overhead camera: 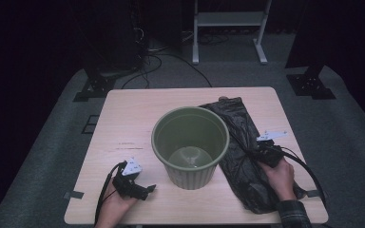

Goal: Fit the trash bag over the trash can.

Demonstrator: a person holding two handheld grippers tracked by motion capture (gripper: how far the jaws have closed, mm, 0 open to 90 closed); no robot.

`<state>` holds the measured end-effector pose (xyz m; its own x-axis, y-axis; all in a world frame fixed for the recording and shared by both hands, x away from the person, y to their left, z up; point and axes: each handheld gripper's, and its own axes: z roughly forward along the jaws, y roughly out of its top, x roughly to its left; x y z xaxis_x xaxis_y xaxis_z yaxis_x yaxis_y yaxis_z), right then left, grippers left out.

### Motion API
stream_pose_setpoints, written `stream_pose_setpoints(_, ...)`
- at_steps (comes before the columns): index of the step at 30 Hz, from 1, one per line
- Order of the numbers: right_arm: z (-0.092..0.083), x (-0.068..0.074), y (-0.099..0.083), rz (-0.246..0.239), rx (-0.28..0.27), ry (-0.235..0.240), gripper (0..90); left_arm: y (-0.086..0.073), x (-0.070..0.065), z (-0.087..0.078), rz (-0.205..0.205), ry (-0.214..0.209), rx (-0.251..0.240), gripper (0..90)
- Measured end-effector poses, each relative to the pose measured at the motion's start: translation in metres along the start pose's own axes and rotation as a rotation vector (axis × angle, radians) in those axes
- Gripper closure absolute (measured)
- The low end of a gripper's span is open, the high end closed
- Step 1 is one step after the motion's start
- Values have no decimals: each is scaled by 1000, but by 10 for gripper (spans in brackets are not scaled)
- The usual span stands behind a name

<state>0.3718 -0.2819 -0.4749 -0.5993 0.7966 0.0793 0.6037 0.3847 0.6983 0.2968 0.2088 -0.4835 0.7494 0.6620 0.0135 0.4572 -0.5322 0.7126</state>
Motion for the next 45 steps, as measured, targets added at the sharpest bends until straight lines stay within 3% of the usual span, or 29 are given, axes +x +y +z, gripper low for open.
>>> stream_pose_setpoints(8,-29,11,-23,-19,17,51,900,0,0,0,0,1,1,0)
stream_pose_setpoints(12,-37,16,-31,-33,27,51,866,0,0,0,-1,1,1,0)
stream_pose_setpoints(16,-42,16,-30,-8,21,28,516,0,0,0,-2,1,0,0)
stream_pose_setpoints(22,-44,7,-19,37,-1,-83,122,0,0,0,-2,1,0,0)
stream_pose_setpoints(25,-41,-5,-14,76,-28,-108,102,0,0,0,-2,1,0,0)
stream_pose_setpoints(28,-35,-16,-8,91,6,-146,100,0,0,0,-2,1,0,0)
stream_pose_setpoints(32,-27,-26,-6,113,42,-149,99,0,0,0,-1,1,0,0)
stream_pose_setpoints(37,-21,-31,-10,140,49,-116,98,0,0,0,-1,0,0,0)
stream_pose_setpoints(45,-11,-18,-10,136,26,-37,97,0,0,0,0,0,0,0)
